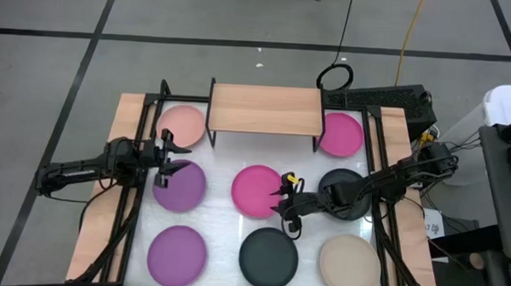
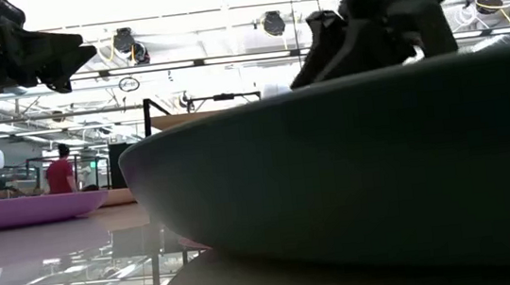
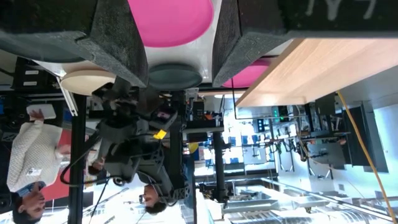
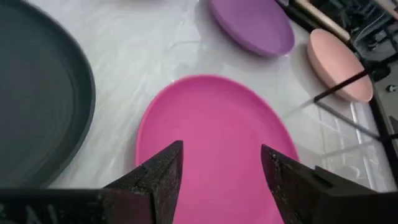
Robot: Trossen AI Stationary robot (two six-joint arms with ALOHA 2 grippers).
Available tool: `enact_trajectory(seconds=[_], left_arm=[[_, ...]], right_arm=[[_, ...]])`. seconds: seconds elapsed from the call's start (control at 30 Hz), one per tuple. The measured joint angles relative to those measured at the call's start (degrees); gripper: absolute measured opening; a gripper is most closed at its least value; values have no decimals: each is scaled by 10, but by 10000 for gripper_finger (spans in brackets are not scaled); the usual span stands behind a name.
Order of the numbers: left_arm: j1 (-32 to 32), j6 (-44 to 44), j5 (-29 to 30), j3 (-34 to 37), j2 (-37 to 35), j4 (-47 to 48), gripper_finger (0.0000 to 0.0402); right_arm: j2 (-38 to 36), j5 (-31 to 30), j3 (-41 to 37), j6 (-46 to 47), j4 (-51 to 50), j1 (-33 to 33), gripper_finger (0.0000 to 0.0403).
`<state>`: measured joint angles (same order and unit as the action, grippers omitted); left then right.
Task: Place and stack plates onto a shelf
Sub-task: Put the bottom pink plate on the shelf
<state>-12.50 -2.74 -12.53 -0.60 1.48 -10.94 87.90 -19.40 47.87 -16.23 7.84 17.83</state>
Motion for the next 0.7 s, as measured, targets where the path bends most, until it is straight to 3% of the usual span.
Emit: enact_trajectory(seconds=[0.37,0.7], left_arm=[[0,0,0,0,0,0,184],[0,0,0,0,0,0,184]], right_arm=[[104,16,141,-16,-157,-21,196],[108,78,143,61,-246,-13,196]])
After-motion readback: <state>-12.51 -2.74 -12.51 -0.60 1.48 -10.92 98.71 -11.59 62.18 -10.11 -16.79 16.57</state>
